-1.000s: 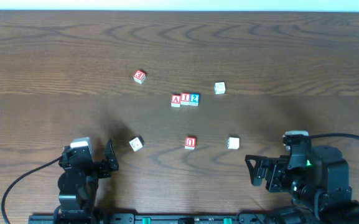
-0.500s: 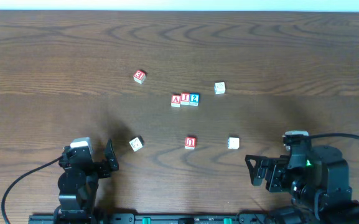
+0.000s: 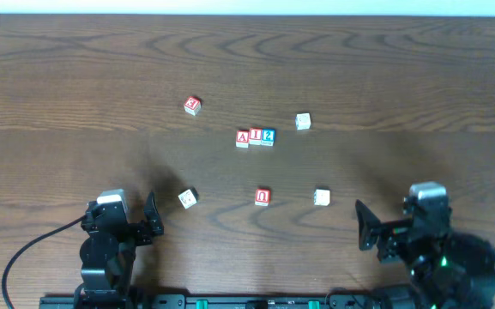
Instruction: Spell out Ai2
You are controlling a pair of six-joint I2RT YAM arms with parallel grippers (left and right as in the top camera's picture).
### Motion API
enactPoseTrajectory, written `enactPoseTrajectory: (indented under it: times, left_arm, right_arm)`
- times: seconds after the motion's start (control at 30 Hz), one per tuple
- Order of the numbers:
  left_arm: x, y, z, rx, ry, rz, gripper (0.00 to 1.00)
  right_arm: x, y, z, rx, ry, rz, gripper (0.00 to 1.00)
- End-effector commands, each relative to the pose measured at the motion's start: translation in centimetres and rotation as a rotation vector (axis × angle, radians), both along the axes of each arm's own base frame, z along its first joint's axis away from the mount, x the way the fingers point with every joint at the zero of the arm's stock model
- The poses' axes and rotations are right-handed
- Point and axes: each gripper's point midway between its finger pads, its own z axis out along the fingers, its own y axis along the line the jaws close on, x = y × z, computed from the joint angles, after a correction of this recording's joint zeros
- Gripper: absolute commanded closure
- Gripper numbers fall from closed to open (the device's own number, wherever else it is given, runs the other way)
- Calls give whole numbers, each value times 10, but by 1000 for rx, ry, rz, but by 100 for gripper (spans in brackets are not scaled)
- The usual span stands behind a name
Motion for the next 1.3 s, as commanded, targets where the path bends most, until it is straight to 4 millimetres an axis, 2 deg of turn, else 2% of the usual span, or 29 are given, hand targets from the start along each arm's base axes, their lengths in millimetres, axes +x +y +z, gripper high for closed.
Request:
enactPoseTrajectory:
  times: [0.0, 0.23, 0.53, 0.67, 0.77, 1.27]
  left_arm:
    - [0, 4, -7, 25, 12, 15, 5]
    - [0, 4, -7, 25, 12, 15, 5]
    - [0, 4, -7, 25, 12, 15, 5]
    - [0, 4, -7, 25, 12, 15, 5]
    - [0, 4, -7, 25, 11, 15, 5]
    - [0, 4, -7, 25, 12, 15, 5]
  right_arm:
    - [-3, -9, -20, -106, -42, 3, 1]
    - [-6, -13, -59, -102, -51, -16, 1]
    - [-4, -12, -104, -107, 51, -12, 1]
    - [-6, -9, -140, -104, 138, 12, 1]
    - [-6, -9, -157, -107, 177, 13, 1]
    - [-6, -9, -159, -107, 178, 13, 1]
